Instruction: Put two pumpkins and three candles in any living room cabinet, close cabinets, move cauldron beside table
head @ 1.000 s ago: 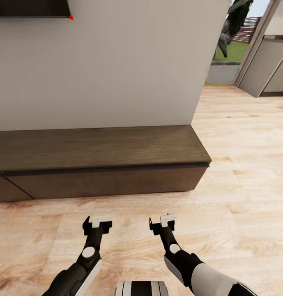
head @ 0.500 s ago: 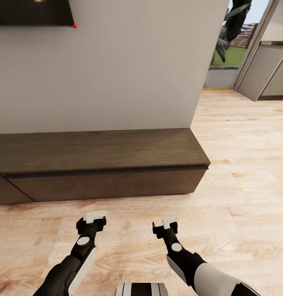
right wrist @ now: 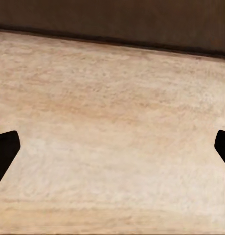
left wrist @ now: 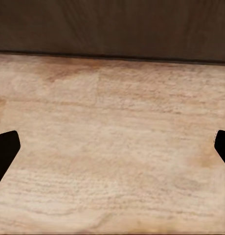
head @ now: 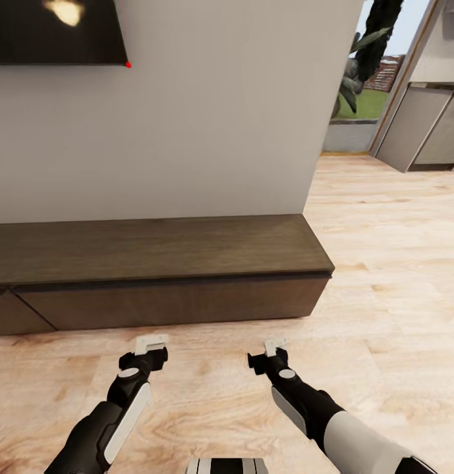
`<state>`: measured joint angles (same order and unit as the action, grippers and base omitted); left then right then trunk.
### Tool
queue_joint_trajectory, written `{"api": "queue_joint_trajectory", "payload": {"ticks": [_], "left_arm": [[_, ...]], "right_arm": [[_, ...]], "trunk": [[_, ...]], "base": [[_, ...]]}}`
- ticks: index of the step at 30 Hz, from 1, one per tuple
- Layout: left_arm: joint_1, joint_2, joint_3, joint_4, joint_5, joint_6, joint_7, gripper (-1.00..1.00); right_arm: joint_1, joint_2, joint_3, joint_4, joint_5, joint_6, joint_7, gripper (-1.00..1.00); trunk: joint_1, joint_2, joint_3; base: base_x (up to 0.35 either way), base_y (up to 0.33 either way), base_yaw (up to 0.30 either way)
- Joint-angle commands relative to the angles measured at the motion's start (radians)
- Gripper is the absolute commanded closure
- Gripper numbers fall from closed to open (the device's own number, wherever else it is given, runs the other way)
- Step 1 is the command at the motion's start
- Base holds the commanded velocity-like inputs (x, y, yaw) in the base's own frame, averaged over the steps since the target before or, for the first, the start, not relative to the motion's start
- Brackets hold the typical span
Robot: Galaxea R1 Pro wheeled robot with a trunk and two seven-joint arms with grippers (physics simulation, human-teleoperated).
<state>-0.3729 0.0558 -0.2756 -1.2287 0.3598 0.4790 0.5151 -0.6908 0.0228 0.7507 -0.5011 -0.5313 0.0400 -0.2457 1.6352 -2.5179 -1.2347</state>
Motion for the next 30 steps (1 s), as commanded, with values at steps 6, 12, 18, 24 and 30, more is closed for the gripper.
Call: {"api": "queue_joint_trajectory", "payload": {"ticks": [6,12,18,24,30], "left_arm": [[-0.001,-0.001,0.006,-0.046,0.015,0.07,0.005,-1.0],[-0.006,0.0,0.005,-0.077,0.069,0.201,0.0,-1.0],[-0.008,0.003,0.004,-0.11,0.084,0.299,-0.001,-1.0],[-0.009,0.007,0.005,-0.113,0.086,0.308,-0.001,-1.0],[-0.009,0.008,0.004,-0.114,0.085,0.308,-0.001,-1.0]], "right_arm": [[-0.001,-0.011,0.01,-0.102,-0.021,0.07,-0.006,-1.0],[-0.001,-0.013,0.009,-0.165,-0.025,0.149,-0.006,-1.0],[-0.001,-0.013,0.009,-0.191,-0.024,0.197,-0.007,-1.0],[-0.001,-0.012,0.008,-0.193,-0.025,0.246,-0.007,-1.0],[-0.001,-0.012,0.009,-0.194,-0.025,0.25,-0.007,-1.0]], "trunk": [[-0.003,0.001,0.023],[-0.006,0.002,0.046],[-0.008,0.004,0.069],[-0.011,0.005,0.092],[-0.014,0.007,0.115]], "base": [[0.0,0.0,0.0],[0.0,0.0,0.0],[0.0,0.0,0.0],[0.0,0.0,0.0],[0.0,0.0,0.0]]}}
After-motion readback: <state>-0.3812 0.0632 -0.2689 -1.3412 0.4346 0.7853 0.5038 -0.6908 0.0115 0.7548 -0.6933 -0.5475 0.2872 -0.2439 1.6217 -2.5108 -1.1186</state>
